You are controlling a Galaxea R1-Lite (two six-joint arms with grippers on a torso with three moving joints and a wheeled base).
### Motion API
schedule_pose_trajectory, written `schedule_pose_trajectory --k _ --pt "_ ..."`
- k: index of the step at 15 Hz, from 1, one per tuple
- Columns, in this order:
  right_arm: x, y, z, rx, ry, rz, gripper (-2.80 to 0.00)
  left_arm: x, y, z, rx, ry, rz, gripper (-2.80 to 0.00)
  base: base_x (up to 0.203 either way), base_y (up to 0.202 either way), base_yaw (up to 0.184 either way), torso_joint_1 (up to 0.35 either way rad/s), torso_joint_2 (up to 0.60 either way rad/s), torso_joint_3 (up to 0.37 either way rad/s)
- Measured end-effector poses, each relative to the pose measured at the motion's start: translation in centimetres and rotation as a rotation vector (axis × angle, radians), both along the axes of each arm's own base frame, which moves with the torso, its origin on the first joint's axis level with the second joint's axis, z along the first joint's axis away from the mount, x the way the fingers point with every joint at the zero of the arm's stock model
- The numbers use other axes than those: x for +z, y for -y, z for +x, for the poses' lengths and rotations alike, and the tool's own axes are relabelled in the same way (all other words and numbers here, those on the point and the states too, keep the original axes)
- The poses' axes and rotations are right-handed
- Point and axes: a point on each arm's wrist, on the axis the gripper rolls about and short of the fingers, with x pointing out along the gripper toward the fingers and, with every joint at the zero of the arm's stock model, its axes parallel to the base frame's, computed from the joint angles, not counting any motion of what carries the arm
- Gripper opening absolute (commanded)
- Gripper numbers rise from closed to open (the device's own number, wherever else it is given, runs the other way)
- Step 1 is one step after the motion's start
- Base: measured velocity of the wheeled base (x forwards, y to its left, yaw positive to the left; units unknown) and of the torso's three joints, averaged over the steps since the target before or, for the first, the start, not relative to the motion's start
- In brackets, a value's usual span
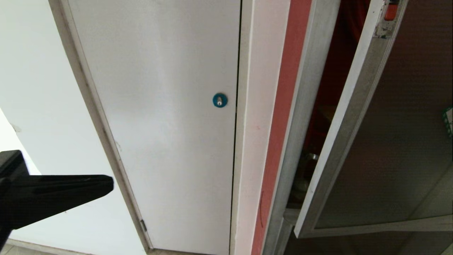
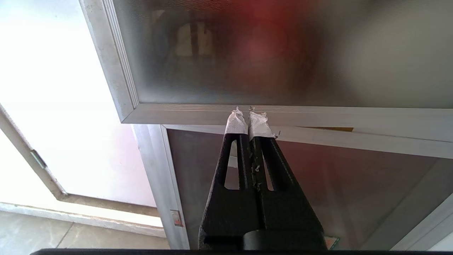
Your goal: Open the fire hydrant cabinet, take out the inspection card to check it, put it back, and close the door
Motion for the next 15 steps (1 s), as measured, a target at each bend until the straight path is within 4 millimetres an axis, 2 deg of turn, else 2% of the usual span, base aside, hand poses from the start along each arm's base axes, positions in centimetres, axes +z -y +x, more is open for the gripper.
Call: schedule_pose_trajectory --k 5,15 --pt "0.0 0.0 0.0 0.0 0.0 0.0 -2.8 1.8 5.7 5.6 -0.19 -0.064 0.031 -2.8 0.0 0.0 0.0 0.0 0.0 0.0" --pt "0.0 0.0 0.0 0.0 0.0 0.0 -2.8 1.7 15.2 11.9 -0.314 -0.036 0.015 -2.8 0.0 0.0 0.0 0.0 0.0 0.0"
